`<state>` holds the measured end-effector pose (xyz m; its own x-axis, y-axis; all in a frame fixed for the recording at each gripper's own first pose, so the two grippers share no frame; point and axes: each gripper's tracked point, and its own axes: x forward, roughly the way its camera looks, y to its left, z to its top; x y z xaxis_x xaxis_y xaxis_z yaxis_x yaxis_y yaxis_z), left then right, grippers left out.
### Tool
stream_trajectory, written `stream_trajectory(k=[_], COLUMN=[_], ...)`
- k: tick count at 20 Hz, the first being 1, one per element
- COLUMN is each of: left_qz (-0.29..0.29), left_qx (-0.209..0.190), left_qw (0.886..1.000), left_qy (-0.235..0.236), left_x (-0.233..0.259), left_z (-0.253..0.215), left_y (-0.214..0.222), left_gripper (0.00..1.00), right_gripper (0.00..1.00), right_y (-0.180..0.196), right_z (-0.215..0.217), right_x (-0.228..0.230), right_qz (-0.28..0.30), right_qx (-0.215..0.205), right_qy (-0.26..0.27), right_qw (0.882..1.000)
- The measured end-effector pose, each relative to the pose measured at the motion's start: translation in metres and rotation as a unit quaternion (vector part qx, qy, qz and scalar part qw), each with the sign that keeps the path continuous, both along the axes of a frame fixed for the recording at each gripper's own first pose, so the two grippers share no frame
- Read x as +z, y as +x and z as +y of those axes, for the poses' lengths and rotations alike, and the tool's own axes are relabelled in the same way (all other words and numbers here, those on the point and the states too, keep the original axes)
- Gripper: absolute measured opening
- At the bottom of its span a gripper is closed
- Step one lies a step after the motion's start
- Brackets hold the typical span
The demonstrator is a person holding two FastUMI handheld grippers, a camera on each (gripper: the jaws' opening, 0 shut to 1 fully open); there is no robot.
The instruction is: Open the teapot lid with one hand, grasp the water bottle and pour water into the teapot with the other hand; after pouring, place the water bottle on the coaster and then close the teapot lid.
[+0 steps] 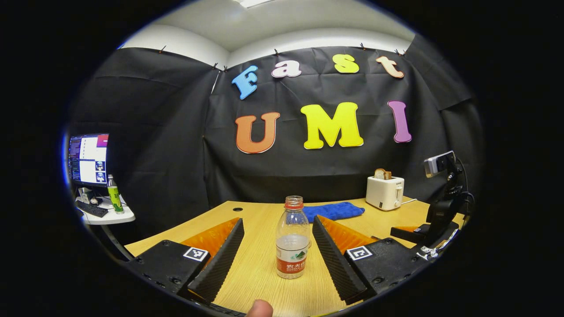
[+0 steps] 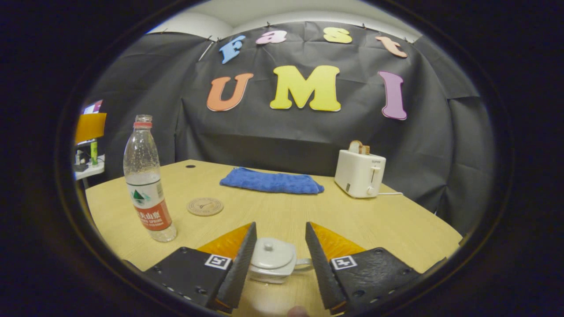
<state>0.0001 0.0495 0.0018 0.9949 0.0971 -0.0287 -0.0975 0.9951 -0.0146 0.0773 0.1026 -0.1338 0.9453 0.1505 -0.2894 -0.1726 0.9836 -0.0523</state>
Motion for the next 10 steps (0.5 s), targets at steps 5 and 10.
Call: stream_trajectory(k=[5, 10], left_qz=[0.004, 0.007], left_qx=[0.006, 0.009], left_qw=[1.000, 1.000], left_qy=[-0.002, -0.009], left_x=[-0.0022, -0.0031], left_z=[0.0037, 0.0048], left_y=[0.0014, 0.0018], left_gripper=[0.98, 0.98], right_gripper=[0.43, 0.07], right_y=[0.0030, 0.0036], right_z=[0.0058, 0.0072], right_x=[-0.0006, -0.0047], right_qz=[0.007, 0.024], right_qx=[0.002, 0.008], right_qy=[-0.014, -0.019], right_qw=[1.000, 1.000])
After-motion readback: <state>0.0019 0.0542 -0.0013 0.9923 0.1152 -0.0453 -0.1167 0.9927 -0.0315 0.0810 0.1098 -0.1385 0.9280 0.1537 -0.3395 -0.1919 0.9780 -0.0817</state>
